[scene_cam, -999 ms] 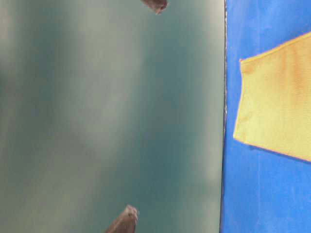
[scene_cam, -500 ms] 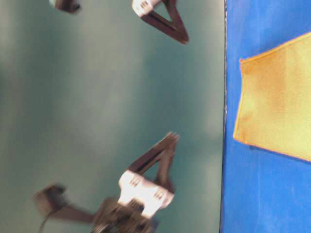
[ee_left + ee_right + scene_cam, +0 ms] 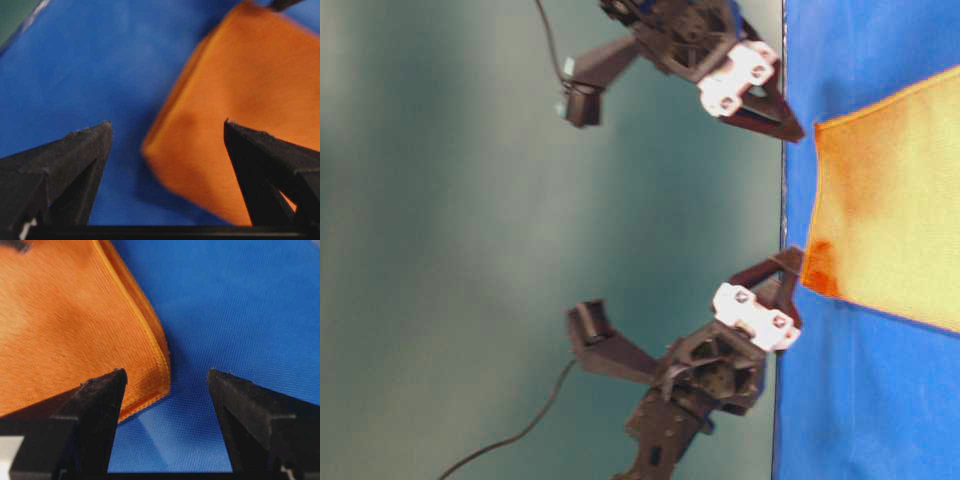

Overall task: Fold the orange towel.
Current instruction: 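Grasp the strip's two far corners with both grippers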

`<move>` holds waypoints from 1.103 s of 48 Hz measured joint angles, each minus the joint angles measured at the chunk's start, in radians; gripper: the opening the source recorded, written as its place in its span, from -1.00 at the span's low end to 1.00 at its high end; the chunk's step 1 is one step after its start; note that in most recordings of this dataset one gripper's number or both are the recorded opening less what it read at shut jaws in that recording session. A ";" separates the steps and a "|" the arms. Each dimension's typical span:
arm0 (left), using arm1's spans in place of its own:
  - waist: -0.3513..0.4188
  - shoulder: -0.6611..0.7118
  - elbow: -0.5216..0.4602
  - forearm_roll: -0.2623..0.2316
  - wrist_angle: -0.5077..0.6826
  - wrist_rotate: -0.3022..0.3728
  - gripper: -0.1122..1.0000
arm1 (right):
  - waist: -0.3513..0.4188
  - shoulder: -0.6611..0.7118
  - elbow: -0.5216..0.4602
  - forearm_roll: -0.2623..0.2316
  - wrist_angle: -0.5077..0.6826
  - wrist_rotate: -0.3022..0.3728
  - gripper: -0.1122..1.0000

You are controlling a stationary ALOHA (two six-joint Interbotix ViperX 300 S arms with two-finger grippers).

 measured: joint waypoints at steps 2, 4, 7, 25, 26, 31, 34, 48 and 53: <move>0.009 0.011 -0.005 0.000 -0.005 0.000 0.77 | 0.002 0.017 -0.005 0.000 0.000 0.000 0.39; 0.014 0.020 -0.006 0.000 -0.008 -0.002 0.77 | 0.000 0.031 -0.008 0.000 -0.003 0.000 0.39; 0.015 0.031 -0.011 0.000 -0.009 0.000 0.77 | 0.000 0.049 -0.011 0.000 -0.006 0.000 0.39; 0.017 0.061 -0.020 0.000 -0.012 -0.012 -0.09 | -0.006 0.077 -0.015 0.000 -0.014 0.000 -0.22; 0.015 0.063 -0.018 0.000 -0.012 -0.008 -0.19 | -0.006 0.077 -0.015 0.000 -0.018 0.000 -0.37; 0.011 0.066 -0.018 0.000 -0.012 0.003 -0.64 | -0.006 0.077 -0.012 0.000 -0.044 0.002 -0.74; 0.006 0.067 -0.020 0.000 -0.012 0.003 -0.74 | -0.006 0.077 -0.008 0.000 -0.060 0.000 -0.74; 0.005 0.066 -0.020 0.000 -0.012 0.003 -0.74 | -0.006 0.077 -0.005 0.003 -0.072 0.000 -0.74; 0.003 0.066 -0.020 0.000 -0.012 0.003 -0.74 | -0.006 0.077 -0.003 0.005 -0.072 0.005 -0.74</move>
